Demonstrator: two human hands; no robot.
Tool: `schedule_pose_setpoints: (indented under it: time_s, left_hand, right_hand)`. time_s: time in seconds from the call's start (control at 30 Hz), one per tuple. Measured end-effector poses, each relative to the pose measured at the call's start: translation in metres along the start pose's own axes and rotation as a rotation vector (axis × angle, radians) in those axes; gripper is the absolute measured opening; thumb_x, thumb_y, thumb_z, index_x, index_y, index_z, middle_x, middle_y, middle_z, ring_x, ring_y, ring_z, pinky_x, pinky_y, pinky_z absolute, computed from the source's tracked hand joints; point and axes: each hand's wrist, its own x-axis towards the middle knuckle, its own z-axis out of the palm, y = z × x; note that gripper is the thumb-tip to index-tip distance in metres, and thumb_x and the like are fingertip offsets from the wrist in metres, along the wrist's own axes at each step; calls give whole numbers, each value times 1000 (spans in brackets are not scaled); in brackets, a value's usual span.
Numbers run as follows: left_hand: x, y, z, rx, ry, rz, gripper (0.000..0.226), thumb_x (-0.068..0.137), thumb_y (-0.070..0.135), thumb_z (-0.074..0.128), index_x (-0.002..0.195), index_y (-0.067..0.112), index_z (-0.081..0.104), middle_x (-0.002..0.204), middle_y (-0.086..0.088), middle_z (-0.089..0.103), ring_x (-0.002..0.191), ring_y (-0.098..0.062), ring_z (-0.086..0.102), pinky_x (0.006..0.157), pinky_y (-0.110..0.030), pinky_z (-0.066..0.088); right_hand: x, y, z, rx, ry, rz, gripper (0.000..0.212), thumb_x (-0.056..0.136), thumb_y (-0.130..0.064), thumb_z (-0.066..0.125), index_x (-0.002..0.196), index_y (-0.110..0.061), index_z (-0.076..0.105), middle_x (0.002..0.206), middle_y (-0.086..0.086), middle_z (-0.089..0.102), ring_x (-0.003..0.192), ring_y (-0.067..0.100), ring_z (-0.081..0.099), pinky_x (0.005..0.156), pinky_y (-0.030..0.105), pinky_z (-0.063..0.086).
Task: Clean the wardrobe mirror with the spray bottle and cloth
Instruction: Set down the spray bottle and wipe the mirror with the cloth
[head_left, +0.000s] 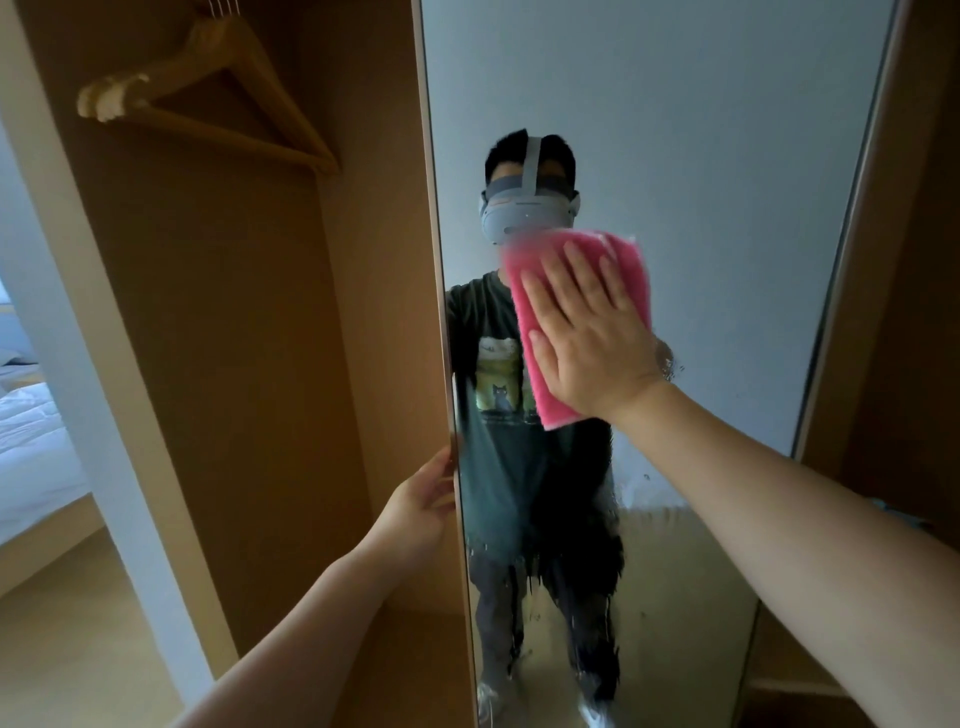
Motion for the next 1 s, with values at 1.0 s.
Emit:
schedule_pose_setpoints:
  time_s: [1.0]
  left_hand:
    - [2, -2, 10, 68, 104, 27, 77, 87, -13, 42, 115, 59, 44, 101, 37, 63, 97, 18, 56, 67, -1, 44]
  right_hand:
    - [-93, -29, 18, 34, -31, 131, 61, 101, -38, 28, 154, -8, 16, 160, 16, 11, 148, 35, 9, 120, 51, 5]
